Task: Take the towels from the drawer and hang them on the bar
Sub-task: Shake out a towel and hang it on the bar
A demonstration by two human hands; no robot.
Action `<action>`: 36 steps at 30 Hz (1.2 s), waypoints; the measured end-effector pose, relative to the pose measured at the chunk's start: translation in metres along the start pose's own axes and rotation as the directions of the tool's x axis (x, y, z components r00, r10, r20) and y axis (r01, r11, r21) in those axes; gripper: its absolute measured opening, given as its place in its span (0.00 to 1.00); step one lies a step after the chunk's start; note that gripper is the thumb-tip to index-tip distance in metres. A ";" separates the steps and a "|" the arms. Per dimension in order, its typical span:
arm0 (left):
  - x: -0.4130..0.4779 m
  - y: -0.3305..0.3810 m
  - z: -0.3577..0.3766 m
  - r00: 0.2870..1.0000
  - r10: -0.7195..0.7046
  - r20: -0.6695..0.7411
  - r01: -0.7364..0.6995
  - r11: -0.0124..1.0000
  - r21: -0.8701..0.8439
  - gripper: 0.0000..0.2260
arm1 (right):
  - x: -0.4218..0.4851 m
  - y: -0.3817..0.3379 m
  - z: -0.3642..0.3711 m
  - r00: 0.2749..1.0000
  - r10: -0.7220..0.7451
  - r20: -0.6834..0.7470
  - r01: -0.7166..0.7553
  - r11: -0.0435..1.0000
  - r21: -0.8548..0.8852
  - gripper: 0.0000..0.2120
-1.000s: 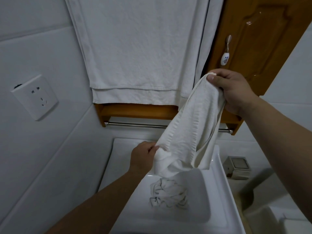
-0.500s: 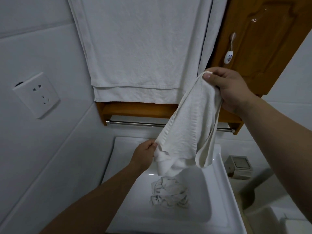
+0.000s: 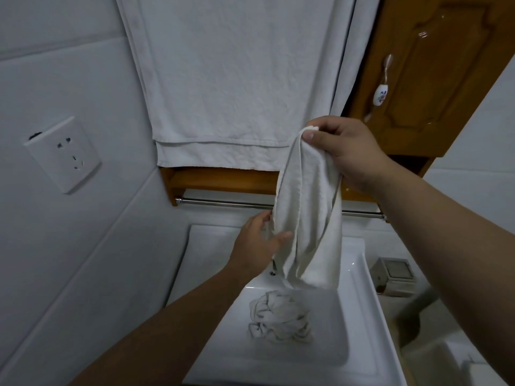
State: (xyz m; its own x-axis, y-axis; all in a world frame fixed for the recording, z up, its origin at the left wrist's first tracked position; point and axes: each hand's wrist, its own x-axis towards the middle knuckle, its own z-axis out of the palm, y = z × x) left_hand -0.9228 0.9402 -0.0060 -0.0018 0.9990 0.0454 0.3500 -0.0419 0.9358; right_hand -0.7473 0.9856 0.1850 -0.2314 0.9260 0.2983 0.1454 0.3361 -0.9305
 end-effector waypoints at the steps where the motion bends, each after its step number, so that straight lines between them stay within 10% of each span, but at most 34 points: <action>1: 0.001 0.005 0.001 0.999 0.007 -0.033 -0.007 1.000 -0.002 0.29 | 0.000 0.000 0.002 1.000 -0.004 0.007 0.004 1.000 -0.015 0.04; 13: 0.014 0.043 0.007 0.945 0.165 -0.282 -0.131 0.982 0.134 0.17 | -0.011 0.002 0.009 1.000 0.003 0.012 -0.001 0.991 -0.130 0.03; 36: 0.003 0.030 0.001 0.966 0.136 -0.222 -0.123 0.990 0.072 0.14 | -0.019 0.001 -0.004 0.999 -0.007 0.050 0.012 0.996 -0.091 0.03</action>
State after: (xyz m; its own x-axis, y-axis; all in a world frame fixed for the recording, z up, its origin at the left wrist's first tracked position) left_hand -0.9111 0.9415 0.0219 -0.1619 0.9550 0.2486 0.4137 -0.1630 0.8957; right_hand -0.7386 0.9688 0.1790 -0.2805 0.9138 0.2937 0.2294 0.3610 -0.9039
